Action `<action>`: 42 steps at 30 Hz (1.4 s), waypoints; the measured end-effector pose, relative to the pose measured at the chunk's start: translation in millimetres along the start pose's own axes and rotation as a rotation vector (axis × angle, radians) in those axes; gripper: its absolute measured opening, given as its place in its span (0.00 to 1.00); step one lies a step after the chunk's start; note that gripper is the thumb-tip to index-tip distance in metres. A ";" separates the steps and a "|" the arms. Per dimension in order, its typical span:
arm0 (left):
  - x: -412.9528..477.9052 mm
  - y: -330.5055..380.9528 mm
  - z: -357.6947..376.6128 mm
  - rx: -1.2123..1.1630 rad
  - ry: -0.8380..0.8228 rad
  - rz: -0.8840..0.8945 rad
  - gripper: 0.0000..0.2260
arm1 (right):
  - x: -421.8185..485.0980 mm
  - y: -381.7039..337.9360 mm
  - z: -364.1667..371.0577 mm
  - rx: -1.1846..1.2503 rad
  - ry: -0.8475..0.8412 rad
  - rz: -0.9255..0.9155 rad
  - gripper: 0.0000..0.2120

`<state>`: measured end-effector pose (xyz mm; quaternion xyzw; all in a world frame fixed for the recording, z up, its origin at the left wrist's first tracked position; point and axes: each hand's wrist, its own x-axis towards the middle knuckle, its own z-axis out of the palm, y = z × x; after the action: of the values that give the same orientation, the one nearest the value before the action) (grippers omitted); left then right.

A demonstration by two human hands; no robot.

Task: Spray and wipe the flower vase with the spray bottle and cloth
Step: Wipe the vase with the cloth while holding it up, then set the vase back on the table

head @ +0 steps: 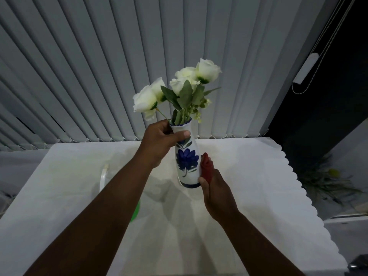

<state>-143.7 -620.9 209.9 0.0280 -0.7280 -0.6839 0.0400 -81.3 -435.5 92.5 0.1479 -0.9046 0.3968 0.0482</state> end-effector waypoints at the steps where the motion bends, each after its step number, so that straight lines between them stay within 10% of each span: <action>1: 1.8 -2.9 0.1 -0.002 -0.003 -0.004 0.10 | 0.6 5.0 0.5 -0.041 0.016 -0.003 0.27; 16: 32.9 -111.6 6.9 0.106 0.001 -0.140 0.22 | -64.2 134.1 37.1 -0.688 -0.287 0.587 0.40; 22: 49.6 -149.0 11.0 0.089 -0.063 -0.167 0.25 | -54.1 127.7 22.7 -0.809 -0.224 0.555 0.40; 32: 65.1 -176.0 9.8 0.171 -0.132 -0.132 0.23 | 96.3 105.9 56.8 -0.024 -0.333 0.280 0.36; 42: 68.4 -191.9 10.4 0.177 -0.129 -0.174 0.29 | 109.1 106.3 75.2 0.138 -0.357 0.214 0.33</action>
<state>-215.4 -629.2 19.1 0.0503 -0.7813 -0.6183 -0.0692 -215.4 -447.4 -11.2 0.1219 -0.8800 0.4282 -0.1655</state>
